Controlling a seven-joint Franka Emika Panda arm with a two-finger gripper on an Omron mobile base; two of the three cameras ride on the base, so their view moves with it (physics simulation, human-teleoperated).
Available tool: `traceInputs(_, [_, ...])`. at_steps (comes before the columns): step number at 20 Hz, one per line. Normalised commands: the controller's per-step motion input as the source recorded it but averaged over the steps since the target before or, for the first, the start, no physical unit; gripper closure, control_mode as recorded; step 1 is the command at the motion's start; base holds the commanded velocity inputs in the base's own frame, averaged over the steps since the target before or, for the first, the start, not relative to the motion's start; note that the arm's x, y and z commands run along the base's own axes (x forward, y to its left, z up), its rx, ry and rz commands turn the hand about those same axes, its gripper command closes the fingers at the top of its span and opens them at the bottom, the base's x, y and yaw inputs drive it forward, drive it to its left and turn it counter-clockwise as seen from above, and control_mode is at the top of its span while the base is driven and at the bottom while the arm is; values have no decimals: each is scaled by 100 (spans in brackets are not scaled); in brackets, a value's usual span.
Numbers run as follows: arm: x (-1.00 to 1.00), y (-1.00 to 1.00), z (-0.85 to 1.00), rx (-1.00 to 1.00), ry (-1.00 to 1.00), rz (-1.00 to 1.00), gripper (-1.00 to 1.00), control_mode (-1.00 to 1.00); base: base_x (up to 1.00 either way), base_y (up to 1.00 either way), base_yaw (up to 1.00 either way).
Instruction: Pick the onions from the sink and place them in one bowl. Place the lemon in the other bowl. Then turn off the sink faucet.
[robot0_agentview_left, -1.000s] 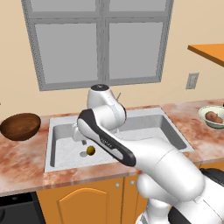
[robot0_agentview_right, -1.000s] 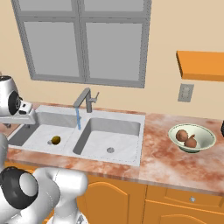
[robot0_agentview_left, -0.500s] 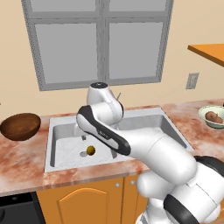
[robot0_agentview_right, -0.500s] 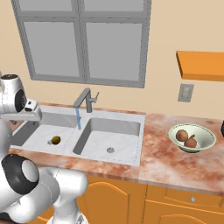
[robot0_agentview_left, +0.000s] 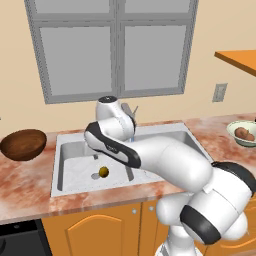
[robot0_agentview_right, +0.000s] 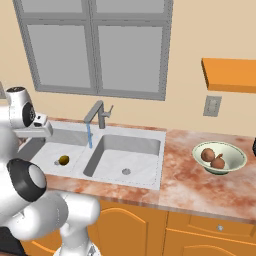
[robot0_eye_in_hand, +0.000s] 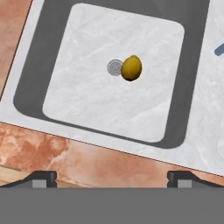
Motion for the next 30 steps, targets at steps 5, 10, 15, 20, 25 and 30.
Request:
traceInputs(5, [0,0,-11,-3,0,0,-100,-100,0,0,0])
traceInputs(10, [0,0,-9,-1,0,0,-100,-100,0,0,0])
traceInputs(15, [0,-8,-8,-1,0,0,-100,-100,0,0,0])
traceInputs(20, [2,-15,-11,0,0,0,-100,-100,0,0,0])
traceInputs(25, [15,-5,-12,0,-3,0,-100,-100,0,0,0])
traceInputs(30, [24,0,-16,0,-7,0,-100,-100,0,0,0])
